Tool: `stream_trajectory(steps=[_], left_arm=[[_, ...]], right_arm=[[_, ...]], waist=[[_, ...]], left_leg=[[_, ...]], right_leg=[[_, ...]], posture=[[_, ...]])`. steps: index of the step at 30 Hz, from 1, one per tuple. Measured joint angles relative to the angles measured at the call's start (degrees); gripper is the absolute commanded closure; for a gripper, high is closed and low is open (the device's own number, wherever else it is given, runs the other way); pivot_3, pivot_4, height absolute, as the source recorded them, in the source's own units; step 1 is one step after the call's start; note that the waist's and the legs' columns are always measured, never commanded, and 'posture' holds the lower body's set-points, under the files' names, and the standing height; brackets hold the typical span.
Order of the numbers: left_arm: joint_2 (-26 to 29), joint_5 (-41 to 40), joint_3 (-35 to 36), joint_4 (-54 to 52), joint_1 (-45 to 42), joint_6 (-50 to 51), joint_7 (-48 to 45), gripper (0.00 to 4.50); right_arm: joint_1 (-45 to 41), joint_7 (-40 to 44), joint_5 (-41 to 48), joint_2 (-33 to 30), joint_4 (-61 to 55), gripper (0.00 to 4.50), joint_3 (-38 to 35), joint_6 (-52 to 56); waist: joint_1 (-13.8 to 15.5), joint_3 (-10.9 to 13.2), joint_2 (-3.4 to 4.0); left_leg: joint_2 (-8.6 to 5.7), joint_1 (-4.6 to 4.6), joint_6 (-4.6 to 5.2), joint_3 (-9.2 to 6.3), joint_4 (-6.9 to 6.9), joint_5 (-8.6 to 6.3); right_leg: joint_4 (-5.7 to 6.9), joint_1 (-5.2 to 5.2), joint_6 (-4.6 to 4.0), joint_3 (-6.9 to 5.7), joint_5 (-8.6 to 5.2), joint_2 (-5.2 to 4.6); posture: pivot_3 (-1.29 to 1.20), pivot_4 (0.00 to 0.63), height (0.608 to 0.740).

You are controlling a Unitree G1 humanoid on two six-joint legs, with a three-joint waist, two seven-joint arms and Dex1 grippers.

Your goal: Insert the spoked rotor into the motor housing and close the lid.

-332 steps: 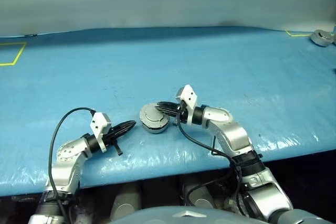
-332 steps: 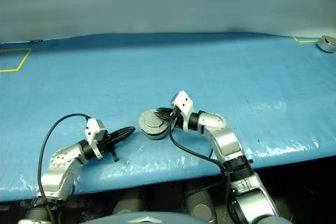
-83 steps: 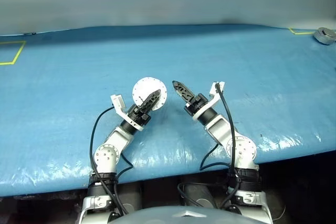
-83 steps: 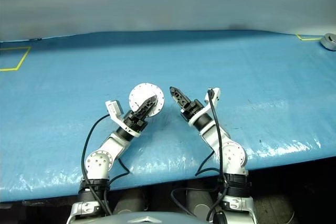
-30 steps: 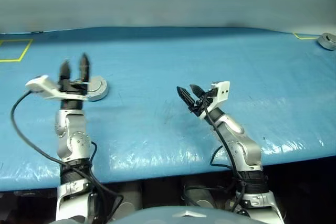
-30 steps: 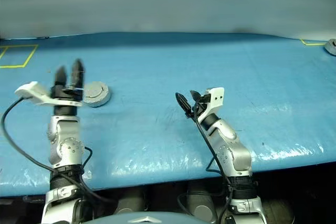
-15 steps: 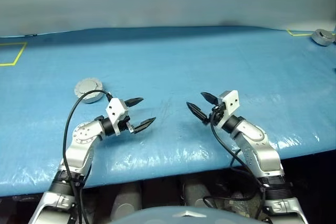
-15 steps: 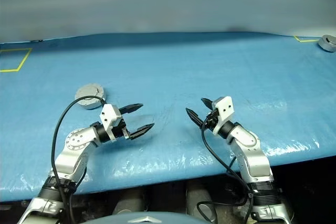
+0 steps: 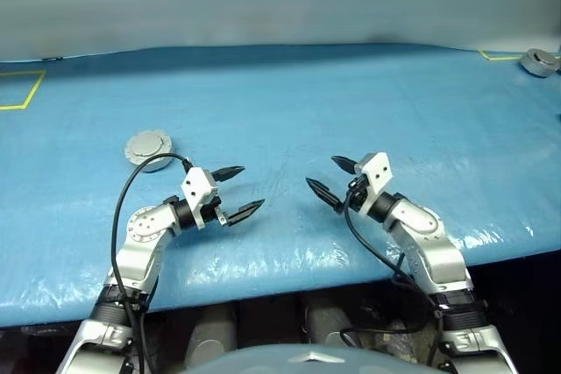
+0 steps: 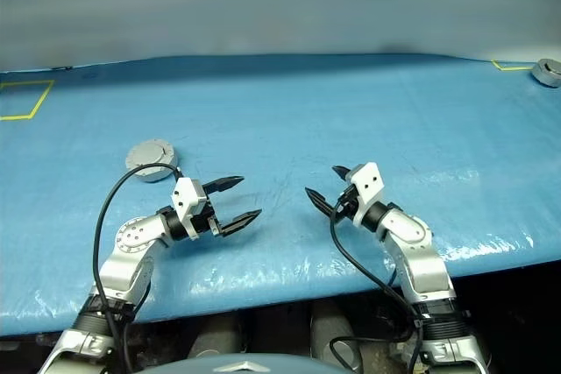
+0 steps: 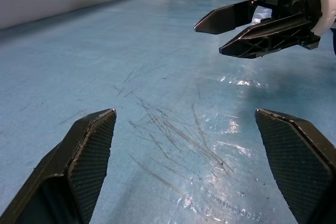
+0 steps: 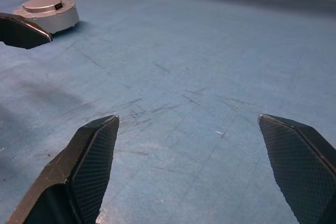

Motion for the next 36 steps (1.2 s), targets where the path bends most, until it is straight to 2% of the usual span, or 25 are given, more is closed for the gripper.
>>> stream_trajectory(steps=[7, 36], left_arm=[[-0.97, 0.15, 0.06, 0.11, -0.67, -0.81, 0.50, 0.00], [-1.21, 0.38, 1.42, 0.09, 1.95, -1.65, 2.57, 0.00]], right_arm=[[0.01, -2.13, -1.38, 0.45, 0.02, 0.02, 0.01, -0.06], [-0.46, -1.30, -3.57, 1.14, 3.71, 0.02, 1.16, -4.74]], waist=[[0.08, 0.00, 0.00], [0.15, 0.00, 0.00]], left_leg=[[0.00, 0.01, 0.00, 0.00, 0.00, 0.00], [0.00, 0.02, 0.00, 0.00, 0.03, 0.00]], right_leg=[[0.01, 0.00, 0.00, 0.01, 0.00, 0.00], [0.06, 0.00, -0.01, 0.00, 0.00, 0.00]], posture=[[0.00, 0.150, 0.740], [0.00, 0.150, 0.740]])
